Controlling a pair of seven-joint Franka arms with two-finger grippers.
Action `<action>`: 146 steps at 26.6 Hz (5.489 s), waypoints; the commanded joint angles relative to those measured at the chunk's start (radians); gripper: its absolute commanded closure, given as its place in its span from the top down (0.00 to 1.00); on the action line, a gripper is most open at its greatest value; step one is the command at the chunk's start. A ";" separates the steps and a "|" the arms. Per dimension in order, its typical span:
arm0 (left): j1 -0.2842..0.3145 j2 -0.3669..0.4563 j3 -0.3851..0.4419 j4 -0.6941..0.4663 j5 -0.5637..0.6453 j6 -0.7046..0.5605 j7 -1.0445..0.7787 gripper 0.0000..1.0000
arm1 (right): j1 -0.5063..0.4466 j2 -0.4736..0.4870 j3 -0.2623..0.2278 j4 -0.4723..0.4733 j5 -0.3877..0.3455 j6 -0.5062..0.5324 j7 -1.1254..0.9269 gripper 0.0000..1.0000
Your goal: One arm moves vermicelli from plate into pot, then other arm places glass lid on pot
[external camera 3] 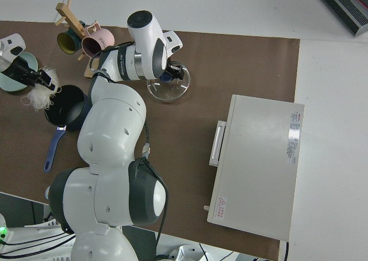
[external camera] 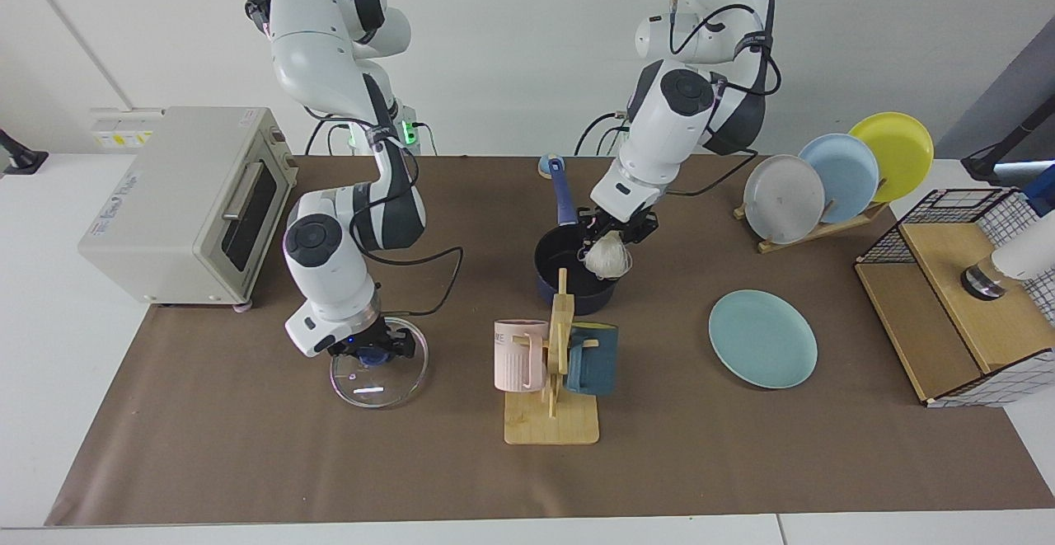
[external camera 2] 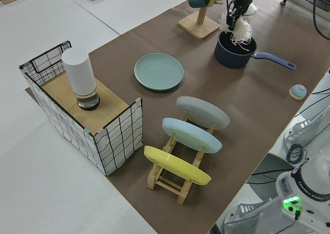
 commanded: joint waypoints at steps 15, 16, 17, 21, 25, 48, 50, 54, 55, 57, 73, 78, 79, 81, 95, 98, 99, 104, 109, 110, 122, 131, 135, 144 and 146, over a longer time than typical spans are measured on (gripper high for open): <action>-0.032 0.121 -0.007 -0.097 -0.009 0.225 0.011 0.00 | -0.004 -0.240 0.006 -0.053 0.014 -0.163 0.013 0.10; -0.032 0.121 -0.007 -0.100 -0.009 0.223 0.011 0.00 | -0.003 -0.265 0.006 -0.075 0.014 -0.174 0.017 0.09; -0.032 0.121 -0.007 -0.101 -0.009 0.222 0.010 0.00 | 0.002 -0.291 0.006 -0.093 0.014 -0.185 0.020 0.09; -0.033 0.118 -0.008 -0.124 -0.009 0.222 -0.001 0.00 | 0.010 -0.368 0.006 -0.161 0.014 -0.211 0.019 0.09; -0.033 0.120 -0.008 -0.124 -0.010 0.222 -0.012 0.68 | 0.011 -0.443 0.007 -0.236 0.014 -0.228 0.020 0.09; -0.016 -0.058 0.190 0.158 0.051 -0.226 0.100 1.00 | 0.036 -0.661 0.208 -0.485 0.017 -0.205 0.359 0.06; -0.016 -0.098 0.236 0.158 0.051 -0.257 0.140 1.00 | 0.037 -0.653 0.242 -0.471 0.017 -0.199 0.416 0.06; -0.016 -0.158 0.317 0.158 0.051 -0.332 0.255 1.00 | 0.039 -0.635 0.306 -0.449 0.016 -0.191 0.523 0.01; -0.015 -0.167 0.329 0.158 0.051 -0.347 0.283 1.00 | 0.040 -0.623 0.323 -0.434 0.013 -0.191 0.552 0.00; -0.013 -0.184 0.348 0.158 0.051 -0.369 0.333 1.00 | 0.042 -0.595 0.349 -0.405 0.005 -0.195 0.612 0.00; 0.062 -0.224 0.408 0.150 0.060 -0.412 0.479 1.00 | 0.174 -0.201 0.480 0.000 -0.237 -0.295 1.049 0.00; 0.062 -0.224 0.408 0.147 0.091 -0.418 0.479 1.00 | 0.215 -0.103 0.480 0.101 -0.285 -0.298 1.109 0.00; 0.062 -0.224 0.408 0.147 0.099 -0.418 0.479 1.00 | 0.224 -0.089 0.478 0.113 -0.294 -0.300 1.111 0.00; 0.060 -0.224 0.408 0.144 0.110 -0.421 0.479 1.00 | 0.236 -0.060 0.477 0.141 -0.311 -0.298 1.126 0.00; 0.059 -0.232 0.405 0.144 0.111 -0.491 0.473 1.00 | 0.238 0.069 0.468 0.267 -0.345 -0.271 1.142 0.00; 0.054 -0.232 0.405 0.146 0.111 -0.493 0.475 1.00 | 0.240 0.091 0.469 0.287 -0.354 -0.271 1.143 0.00; 0.053 -0.232 0.405 0.147 0.111 -0.493 0.475 1.00 | 0.240 0.092 0.469 0.287 -0.354 -0.271 1.143 0.00; 0.051 -0.232 0.398 0.157 0.111 -0.478 0.476 1.00 | 0.246 0.095 0.472 0.285 -0.354 -0.272 1.145 0.00; 0.051 -0.232 0.397 0.157 0.111 -0.478 0.478 1.00 | 0.246 0.095 0.475 0.279 -0.351 -0.275 1.143 0.00; 0.051 -0.232 0.397 0.157 0.111 -0.478 0.478 1.00 | 0.246 0.095 0.475 0.278 -0.351 -0.281 1.143 0.00; 0.051 -0.232 0.395 0.157 0.111 -0.478 0.478 1.00 | 0.246 0.094 0.475 0.259 -0.346 -0.294 1.149 0.00; 0.051 -0.232 0.395 0.157 0.111 -0.478 0.478 1.00 | 0.247 0.092 0.477 0.253 -0.339 -0.294 1.160 0.00; 0.051 -0.232 0.395 0.157 0.111 -0.478 0.478 1.00 | 0.247 0.094 0.477 0.241 -0.342 -0.288 1.174 0.00; 0.050 -0.232 0.394 0.157 0.111 -0.478 0.478 1.00 | 0.247 0.088 0.477 0.241 -0.337 -0.301 1.174 0.00; 0.050 -0.232 0.394 0.157 0.111 -0.478 0.478 1.00 | 0.247 0.086 0.478 0.241 -0.339 -0.314 1.174 0.00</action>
